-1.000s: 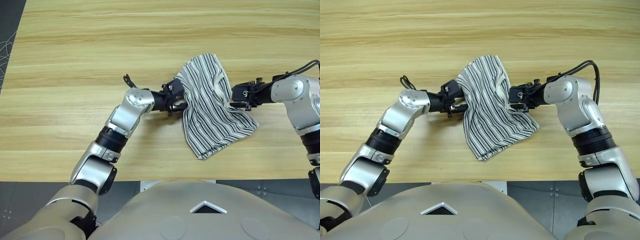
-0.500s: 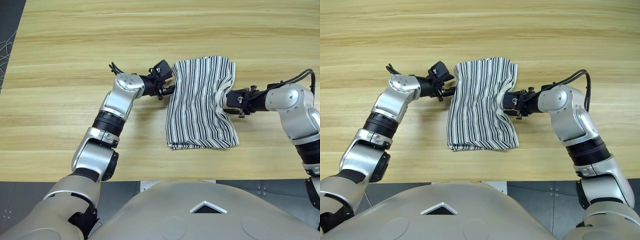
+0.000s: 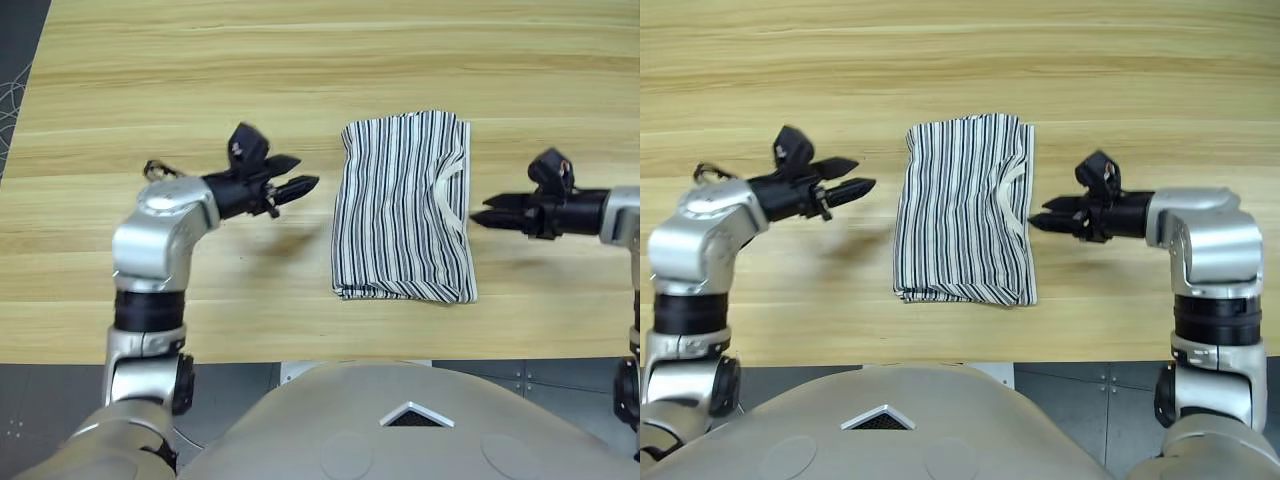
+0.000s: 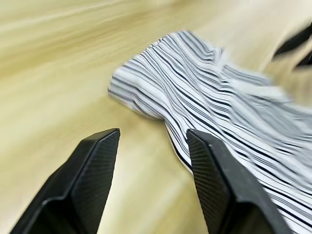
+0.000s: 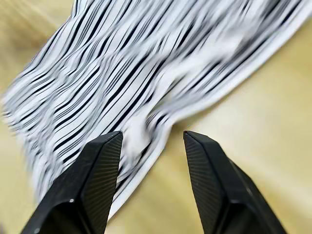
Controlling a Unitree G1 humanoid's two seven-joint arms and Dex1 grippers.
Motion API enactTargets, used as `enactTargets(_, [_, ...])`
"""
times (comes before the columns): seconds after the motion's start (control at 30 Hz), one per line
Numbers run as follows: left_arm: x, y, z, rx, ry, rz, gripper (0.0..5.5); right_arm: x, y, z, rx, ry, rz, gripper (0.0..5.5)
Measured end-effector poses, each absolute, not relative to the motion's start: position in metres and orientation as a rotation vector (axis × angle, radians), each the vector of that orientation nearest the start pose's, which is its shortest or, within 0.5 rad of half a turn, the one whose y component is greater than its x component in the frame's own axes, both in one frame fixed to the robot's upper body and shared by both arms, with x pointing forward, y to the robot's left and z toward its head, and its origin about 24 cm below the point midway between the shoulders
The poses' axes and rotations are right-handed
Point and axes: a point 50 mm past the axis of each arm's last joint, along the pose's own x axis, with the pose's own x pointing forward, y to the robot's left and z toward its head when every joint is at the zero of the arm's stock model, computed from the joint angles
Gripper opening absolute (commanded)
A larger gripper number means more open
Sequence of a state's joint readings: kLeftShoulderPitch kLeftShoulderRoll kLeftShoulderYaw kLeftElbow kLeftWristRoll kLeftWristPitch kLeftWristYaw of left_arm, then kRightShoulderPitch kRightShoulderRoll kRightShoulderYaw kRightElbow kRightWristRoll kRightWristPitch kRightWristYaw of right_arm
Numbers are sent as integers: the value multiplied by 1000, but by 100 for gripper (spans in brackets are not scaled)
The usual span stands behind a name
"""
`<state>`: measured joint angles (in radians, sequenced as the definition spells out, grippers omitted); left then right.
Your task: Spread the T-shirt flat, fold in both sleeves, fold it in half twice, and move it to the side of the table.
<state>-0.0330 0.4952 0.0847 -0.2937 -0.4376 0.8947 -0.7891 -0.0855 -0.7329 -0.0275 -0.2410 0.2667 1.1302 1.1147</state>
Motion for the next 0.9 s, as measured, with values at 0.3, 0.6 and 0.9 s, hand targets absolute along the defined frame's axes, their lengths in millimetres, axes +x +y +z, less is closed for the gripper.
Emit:
enactTargets(0.3, [116, 195, 33, -599, 945, -539, 255, 165, -237, 60, 233, 1171, 589, 231])
enactTargets(0.6, [124, 172, 27, -709, 935, -510, 255, 165, -223, 55, 307, 1104, 514, 231])
enactTargets(0.9, [135, 149, 21, -733, 963, -590, 255, 165, -206, 50, 337, 1101, 558, 231])
